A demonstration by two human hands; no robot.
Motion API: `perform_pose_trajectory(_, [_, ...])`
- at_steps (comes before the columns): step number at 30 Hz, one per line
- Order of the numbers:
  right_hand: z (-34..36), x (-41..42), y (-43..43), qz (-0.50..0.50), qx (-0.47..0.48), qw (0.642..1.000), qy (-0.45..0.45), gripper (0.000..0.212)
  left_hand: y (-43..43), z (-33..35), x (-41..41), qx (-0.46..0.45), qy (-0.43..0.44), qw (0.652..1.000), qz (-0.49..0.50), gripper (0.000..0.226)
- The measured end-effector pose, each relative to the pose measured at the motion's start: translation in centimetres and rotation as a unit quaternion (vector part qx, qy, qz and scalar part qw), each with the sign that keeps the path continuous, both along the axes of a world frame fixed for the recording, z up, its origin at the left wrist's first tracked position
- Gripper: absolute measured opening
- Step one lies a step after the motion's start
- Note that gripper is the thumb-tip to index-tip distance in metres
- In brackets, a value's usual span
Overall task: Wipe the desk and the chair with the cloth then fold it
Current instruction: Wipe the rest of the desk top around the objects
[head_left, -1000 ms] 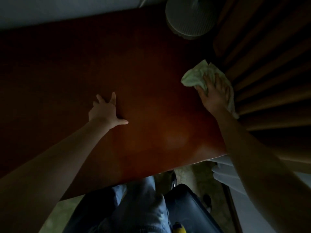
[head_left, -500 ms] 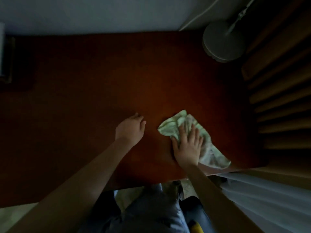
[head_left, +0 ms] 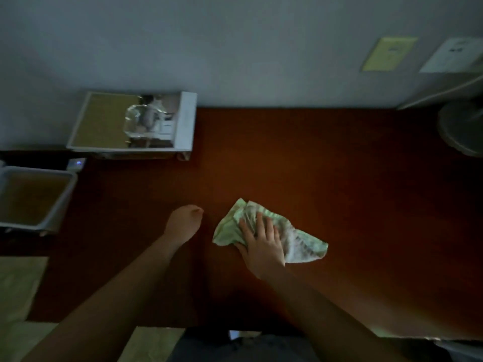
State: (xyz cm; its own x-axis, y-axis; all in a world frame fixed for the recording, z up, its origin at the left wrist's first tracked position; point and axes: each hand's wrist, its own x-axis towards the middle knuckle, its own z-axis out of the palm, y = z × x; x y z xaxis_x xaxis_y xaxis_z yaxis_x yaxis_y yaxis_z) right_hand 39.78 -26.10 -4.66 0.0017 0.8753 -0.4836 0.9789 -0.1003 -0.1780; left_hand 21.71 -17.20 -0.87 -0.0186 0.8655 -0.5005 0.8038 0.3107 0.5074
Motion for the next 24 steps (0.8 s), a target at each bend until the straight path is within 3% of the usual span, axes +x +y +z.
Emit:
perform_pose_trajectory(4, [1.9, -5.6, 3.1, 0.115, -0.037, 0.992, 0.027, 0.064, 3.0, 0.3, -9.4, -0.015, -0.034, 0.975, 0.220, 0.027])
perform_pose_trajectory(7, [3.8, -7.4, 7.0, 0.120, -0.059, 0.991, 0.014, 0.054, 7.0, 1.3, -14.5, 0.033, -0.024, 0.948, 0.316, 0.029])
perform_pose_trajectory(10, [5.1, -8.1, 12.2, 0.061, -0.078, 0.993, 0.067, 0.037, 10.8, 3.9, -17.7, 0.105, 0.020, 0.938, 0.329, 0.035])
perform_pose_trajectory(15, [8.6, -9.0, 19.7, -0.095, 0.018, 0.986, 0.134, 0.030, 15.8, 6.2, -20.1, 0.196, 0.016, 0.921, 0.336, 0.035])
perform_pose_trajectory(18, [9.6, -10.1, 23.2, -0.171, 0.053, 0.968, 0.176, 0.028, 18.5, 6.4, -18.8, 0.192, -0.020, 0.943, 0.270, 0.024])
perform_pose_trajectory(20, [9.8, -11.2, 25.0, -0.198, 0.073, 0.954, 0.212, 0.027, 19.7, 6.5, -16.8, 0.157, -0.073, 0.953, 0.250, 0.032])
perform_pose_trajectory(24, [11.0, -14.0, 27.4, -0.211, 0.056, 0.928, 0.301, 0.035, 21.5, 6.2, -13.8, 0.102, -0.159, 0.949, 0.253, 0.024])
